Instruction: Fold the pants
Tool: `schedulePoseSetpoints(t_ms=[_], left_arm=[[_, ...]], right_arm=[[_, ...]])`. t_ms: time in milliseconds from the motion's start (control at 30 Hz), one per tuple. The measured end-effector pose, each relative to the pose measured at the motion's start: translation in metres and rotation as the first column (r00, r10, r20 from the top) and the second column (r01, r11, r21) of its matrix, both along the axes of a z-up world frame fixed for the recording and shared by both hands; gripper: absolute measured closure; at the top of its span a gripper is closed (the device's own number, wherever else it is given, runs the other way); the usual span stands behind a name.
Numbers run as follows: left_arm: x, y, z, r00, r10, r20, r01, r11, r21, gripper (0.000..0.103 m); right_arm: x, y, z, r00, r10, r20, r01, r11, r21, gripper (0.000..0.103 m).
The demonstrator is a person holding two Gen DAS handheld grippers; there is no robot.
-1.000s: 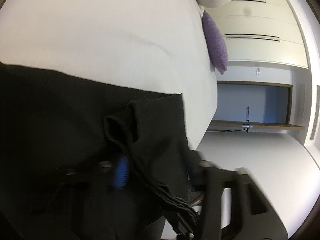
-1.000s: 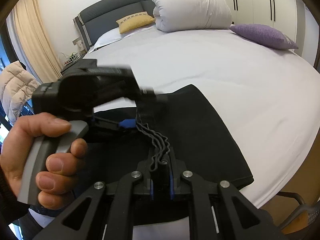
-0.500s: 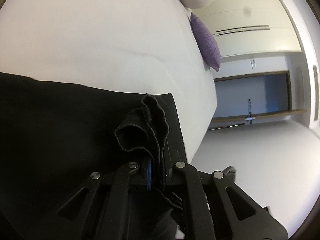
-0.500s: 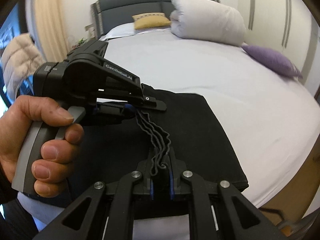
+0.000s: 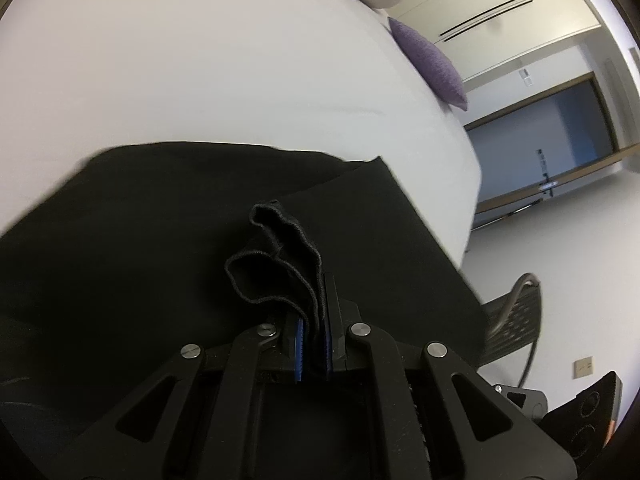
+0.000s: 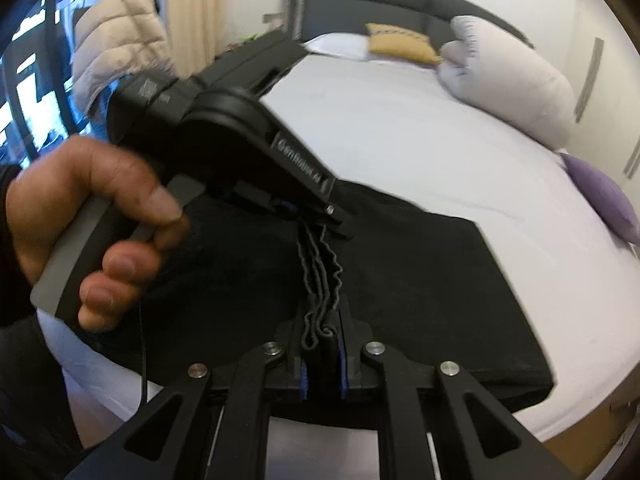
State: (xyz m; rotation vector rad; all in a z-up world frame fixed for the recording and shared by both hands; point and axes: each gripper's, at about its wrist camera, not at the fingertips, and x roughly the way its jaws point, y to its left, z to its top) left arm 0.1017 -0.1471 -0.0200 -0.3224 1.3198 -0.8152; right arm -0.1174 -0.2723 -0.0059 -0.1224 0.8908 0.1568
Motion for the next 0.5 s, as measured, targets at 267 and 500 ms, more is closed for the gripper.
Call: schedulePoseSetpoints(t_ms=[267,500], left_arm=[[-0.001,0.045,-0.013,1.000,0.011,0.001,-0.011,0.997,0.080,0.097],[-0.014,0.064,-0.012,1.000,0.015,0.025,-0.017,0.995,0.097,0.097]], right_arm=[[0.008,0.044,-0.015,0.995,0.084,-0.049,-0.085,0.996,-0.004,0.091],[0.008,0.050,-0.019,0.990,0.120,-0.071,-0.120,0.993,0.003,0.091]])
